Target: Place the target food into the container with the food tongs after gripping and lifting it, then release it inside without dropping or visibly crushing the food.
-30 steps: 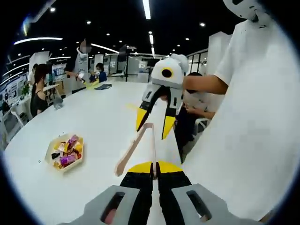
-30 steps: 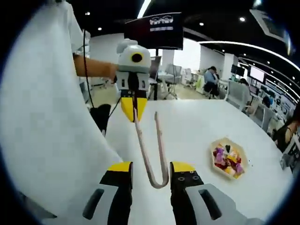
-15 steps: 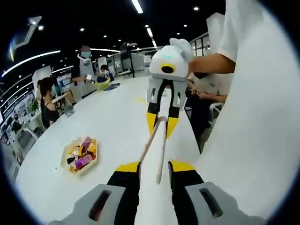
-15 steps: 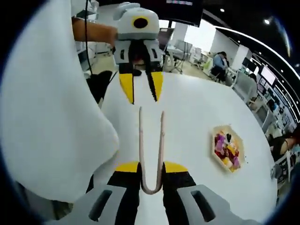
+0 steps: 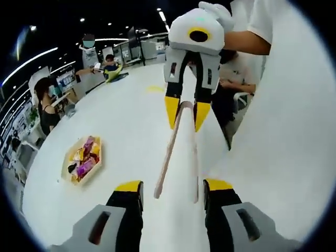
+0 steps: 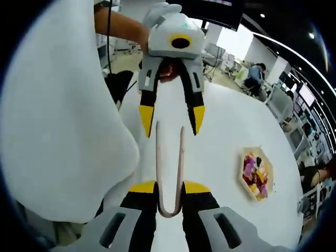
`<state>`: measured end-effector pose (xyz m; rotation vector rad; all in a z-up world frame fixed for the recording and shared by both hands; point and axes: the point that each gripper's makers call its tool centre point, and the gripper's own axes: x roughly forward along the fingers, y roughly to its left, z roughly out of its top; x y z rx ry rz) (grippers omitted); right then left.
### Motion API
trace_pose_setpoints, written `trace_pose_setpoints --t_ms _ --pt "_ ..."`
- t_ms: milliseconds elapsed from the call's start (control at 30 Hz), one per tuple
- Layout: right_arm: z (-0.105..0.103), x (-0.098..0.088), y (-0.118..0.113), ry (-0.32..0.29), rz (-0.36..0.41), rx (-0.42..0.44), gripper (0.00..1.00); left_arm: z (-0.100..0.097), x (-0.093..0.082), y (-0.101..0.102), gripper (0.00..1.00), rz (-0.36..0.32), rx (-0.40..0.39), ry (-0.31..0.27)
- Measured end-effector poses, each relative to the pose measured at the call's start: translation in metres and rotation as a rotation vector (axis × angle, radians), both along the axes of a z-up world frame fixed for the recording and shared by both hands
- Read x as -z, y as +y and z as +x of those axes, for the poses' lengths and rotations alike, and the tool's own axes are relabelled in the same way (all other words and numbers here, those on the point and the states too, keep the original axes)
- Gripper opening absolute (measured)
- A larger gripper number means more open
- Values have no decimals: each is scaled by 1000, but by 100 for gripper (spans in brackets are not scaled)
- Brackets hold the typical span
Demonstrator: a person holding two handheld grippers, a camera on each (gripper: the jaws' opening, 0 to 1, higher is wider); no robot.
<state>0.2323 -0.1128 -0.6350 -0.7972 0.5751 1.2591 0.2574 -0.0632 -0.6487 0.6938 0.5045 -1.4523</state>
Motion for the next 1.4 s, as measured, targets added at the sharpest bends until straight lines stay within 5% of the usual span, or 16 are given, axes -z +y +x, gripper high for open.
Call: trace_pose_setpoints --t_ms 233,533,800,1067,1167,1200,1267,1333,1400 --pt "-4 16 -8 38 22 30 16 -11 16 -4 26 60 30 28" --pt "4 70 -28 159 -2 86 17 -9 42 -18 25 131 2 9" --pt "1 107 -24 194 -71 55 17 -15 67 -13 25 171 -30 7" --pt "1 121 -17 191 -128 68 17 -16 94 -1 26 165 -48 30" --pt "-9 134 -18 220 -168 71 17 -21 114 -1 27 168 -34 85" --pt "-5 127 -15 209 -134 60 17 -20 106 -4 26 103 -1 83" --pt "-6 128 -16 226 -119 81 17 -26 97 9 26 139 -44 152" --pt "-6 127 -16 218 -114 70 17 -24 106 4 26 151 4 94" --pt "-6 128 -16 219 -114 71 17 -22 114 -1 26 157 -12 104"
